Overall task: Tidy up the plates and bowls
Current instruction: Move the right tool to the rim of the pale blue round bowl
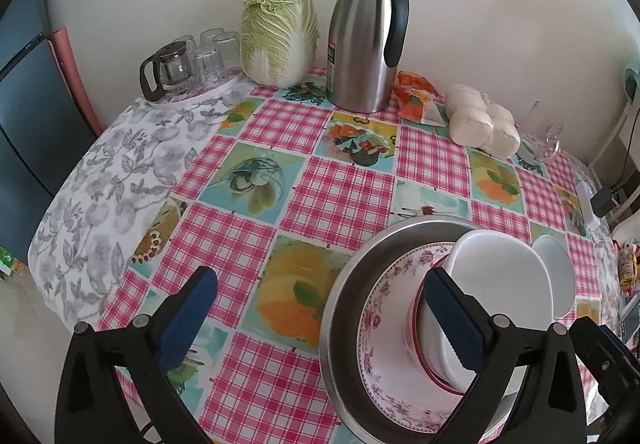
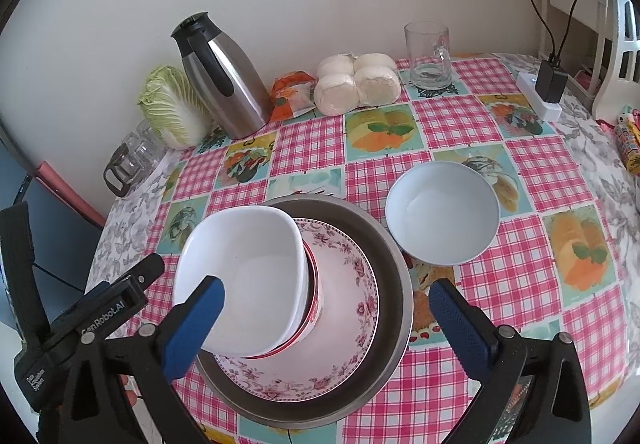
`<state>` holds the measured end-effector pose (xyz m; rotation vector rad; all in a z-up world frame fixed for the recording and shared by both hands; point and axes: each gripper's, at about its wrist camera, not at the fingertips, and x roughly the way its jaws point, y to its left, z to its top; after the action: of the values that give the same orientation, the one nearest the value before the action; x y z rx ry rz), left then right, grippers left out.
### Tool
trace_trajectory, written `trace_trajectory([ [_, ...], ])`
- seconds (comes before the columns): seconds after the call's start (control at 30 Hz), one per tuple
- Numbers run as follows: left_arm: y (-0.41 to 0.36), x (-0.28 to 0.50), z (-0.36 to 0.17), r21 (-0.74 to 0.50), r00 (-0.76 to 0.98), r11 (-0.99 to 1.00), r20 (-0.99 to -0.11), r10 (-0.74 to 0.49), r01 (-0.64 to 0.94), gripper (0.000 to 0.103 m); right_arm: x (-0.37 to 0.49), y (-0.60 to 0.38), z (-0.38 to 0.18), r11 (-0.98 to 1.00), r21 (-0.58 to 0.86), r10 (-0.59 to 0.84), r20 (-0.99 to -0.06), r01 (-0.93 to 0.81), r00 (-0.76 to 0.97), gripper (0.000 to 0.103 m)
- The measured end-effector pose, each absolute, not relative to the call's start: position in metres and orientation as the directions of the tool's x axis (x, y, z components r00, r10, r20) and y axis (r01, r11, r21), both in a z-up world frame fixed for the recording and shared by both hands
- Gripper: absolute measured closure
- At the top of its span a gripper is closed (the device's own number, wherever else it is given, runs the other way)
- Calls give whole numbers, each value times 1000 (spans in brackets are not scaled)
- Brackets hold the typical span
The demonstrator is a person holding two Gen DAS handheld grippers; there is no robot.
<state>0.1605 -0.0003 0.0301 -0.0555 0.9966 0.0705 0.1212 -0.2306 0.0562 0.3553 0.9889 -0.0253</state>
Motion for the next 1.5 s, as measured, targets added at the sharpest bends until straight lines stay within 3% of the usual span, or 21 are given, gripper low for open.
trace_trajectory([
  [0.8, -31, 147, 54, -119, 615, 992, -785, -70, -39, 0, 104, -289, 65, 903, 345, 137, -795, 255, 591, 0],
  [1.2, -66, 136, 78, -154, 664, 986, -731, -159, 66, 0, 85, -356, 63, 839, 384, 76, -784, 385, 616, 0],
  [1.5, -111, 132, 90, -209, 639, 956, -711, -293, 206, 0, 75, -393, 55, 804, 384, 31, -789, 454, 613, 0],
])
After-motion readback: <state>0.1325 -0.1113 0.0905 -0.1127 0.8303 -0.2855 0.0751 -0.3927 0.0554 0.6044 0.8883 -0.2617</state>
